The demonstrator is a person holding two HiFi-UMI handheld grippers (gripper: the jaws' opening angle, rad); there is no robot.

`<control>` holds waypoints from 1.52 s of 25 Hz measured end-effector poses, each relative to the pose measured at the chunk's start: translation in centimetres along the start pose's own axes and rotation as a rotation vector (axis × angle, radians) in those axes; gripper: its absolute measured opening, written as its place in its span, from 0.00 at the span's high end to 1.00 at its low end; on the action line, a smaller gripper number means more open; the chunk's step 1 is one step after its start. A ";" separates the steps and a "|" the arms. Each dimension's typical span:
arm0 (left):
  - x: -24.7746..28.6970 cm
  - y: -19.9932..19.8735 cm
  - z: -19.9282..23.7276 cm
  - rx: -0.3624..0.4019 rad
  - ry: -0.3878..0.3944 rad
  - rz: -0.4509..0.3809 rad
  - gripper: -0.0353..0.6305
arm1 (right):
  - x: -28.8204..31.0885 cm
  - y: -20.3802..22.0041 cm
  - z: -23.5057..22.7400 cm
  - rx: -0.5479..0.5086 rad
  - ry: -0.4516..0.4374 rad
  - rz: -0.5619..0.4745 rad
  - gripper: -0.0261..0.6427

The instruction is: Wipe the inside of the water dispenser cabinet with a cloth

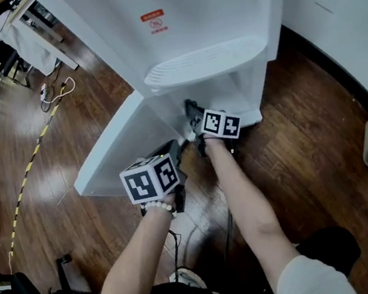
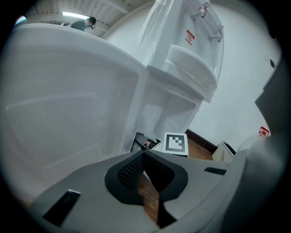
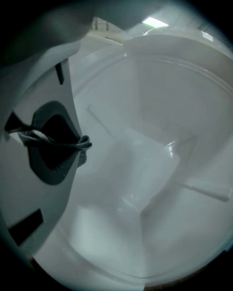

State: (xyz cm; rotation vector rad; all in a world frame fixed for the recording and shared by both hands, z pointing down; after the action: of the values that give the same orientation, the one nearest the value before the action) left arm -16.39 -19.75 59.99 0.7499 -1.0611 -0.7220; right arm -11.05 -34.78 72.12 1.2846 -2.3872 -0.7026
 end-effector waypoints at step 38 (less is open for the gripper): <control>-0.3 1.7 2.0 -0.017 -0.023 0.046 0.95 | 5.3 -4.8 1.8 0.041 -0.075 -0.063 0.93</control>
State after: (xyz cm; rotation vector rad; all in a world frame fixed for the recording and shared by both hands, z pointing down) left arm -18.08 -18.93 61.80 0.7013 -1.0885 -0.7008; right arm -11.54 -41.03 68.23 1.3791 -2.4416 -0.7359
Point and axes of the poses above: the fingertips, and each gripper's own axes: x forward along the fingers, z to its left, y out of its underside, the point moved 1 cm from there along -x, backward along the fingers, and after that the axes turned 10 degrees about -z, right-handed, at the moved point
